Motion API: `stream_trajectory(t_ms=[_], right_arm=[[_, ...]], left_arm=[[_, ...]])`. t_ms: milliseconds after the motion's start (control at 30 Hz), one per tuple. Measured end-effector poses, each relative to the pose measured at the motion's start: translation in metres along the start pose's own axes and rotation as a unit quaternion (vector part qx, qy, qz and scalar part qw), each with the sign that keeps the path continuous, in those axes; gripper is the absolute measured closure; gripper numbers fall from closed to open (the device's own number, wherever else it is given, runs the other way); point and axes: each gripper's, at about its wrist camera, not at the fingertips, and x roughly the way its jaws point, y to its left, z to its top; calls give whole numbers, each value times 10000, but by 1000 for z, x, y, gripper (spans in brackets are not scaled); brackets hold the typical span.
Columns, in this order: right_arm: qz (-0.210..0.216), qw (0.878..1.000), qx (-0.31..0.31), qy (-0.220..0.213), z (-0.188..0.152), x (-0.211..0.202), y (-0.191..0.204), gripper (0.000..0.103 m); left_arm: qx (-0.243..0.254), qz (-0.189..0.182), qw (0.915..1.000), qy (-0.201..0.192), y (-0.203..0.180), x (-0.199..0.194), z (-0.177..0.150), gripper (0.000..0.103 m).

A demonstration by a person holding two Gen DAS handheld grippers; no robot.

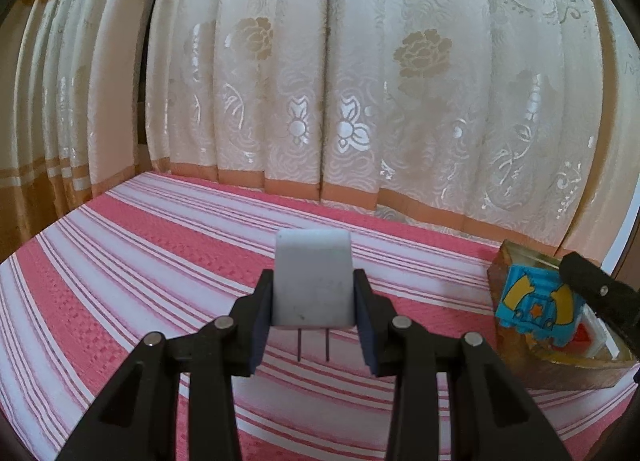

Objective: Organize rigid objects
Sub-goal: 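Carry the white plug and blue brick over the gold tin with both tools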

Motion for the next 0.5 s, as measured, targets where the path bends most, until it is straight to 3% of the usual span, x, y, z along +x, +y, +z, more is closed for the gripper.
stream_trajectory(t_ms=[500], right_arm=[[-316,9979,-224,-525,14,-39,-27,69]], left_arm=[[626,-213,9972,-345,-73,-22,-3,66]])
